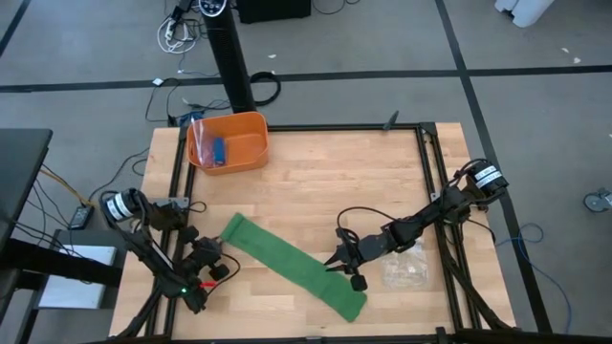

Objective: Roll bandage
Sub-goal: Roll the green bandage

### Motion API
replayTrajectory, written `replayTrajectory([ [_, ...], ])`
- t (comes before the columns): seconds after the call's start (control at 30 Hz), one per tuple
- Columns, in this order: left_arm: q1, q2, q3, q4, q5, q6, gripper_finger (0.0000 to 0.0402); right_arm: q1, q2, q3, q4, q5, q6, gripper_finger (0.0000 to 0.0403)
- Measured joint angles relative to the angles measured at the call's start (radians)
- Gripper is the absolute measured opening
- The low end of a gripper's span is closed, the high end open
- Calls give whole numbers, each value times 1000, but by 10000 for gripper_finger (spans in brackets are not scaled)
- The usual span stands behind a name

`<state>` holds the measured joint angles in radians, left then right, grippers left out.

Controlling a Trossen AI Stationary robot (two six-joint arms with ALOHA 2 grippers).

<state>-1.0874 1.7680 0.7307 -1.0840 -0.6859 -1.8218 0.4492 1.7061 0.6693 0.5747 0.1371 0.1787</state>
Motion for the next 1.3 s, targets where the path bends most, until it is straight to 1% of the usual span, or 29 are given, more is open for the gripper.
replayTrajectory([
  [0.33, 1, 13, -16, -6, -2, -16, 97, 0, 0, 0, 1, 0, -1, 77],
  [0.63, 33, 13, -63, 73, -69, -7, 97, 0, 0, 0, 14, 0, -5, 79],
  [0.77, 55, 13, -75, 75, -92, -6, 84, 0, 0, 0, 14, 0, -5, 79],
  [0.83, 65, 13, -76, 76, -119, -3, 64, 0, 0, 0, 15, 0, -5, 78],
  [0.93, 79, 13, -70, 70, -181, 8, 19, 0, 0, 0, 15, 0, -8, 76],
  [0.97, 85, 13, -63, 62, -208, 12, 13, 0, 0, 0, 15, 0, -14, 76],
  [1.1, 120, 13, 6, -62, -328, 29, 10, 0, 0, 0, 15, 0, -33, 76],
  [1.2, 159, 13, 82, -175, -388, 98, 7, 3, 0, 0, 4, -1, -47, 76],
  [1.3, 206, 13, 155, -262, -467, 170, 6, 21, -16, 2, -62, -15, -74, 77],
])
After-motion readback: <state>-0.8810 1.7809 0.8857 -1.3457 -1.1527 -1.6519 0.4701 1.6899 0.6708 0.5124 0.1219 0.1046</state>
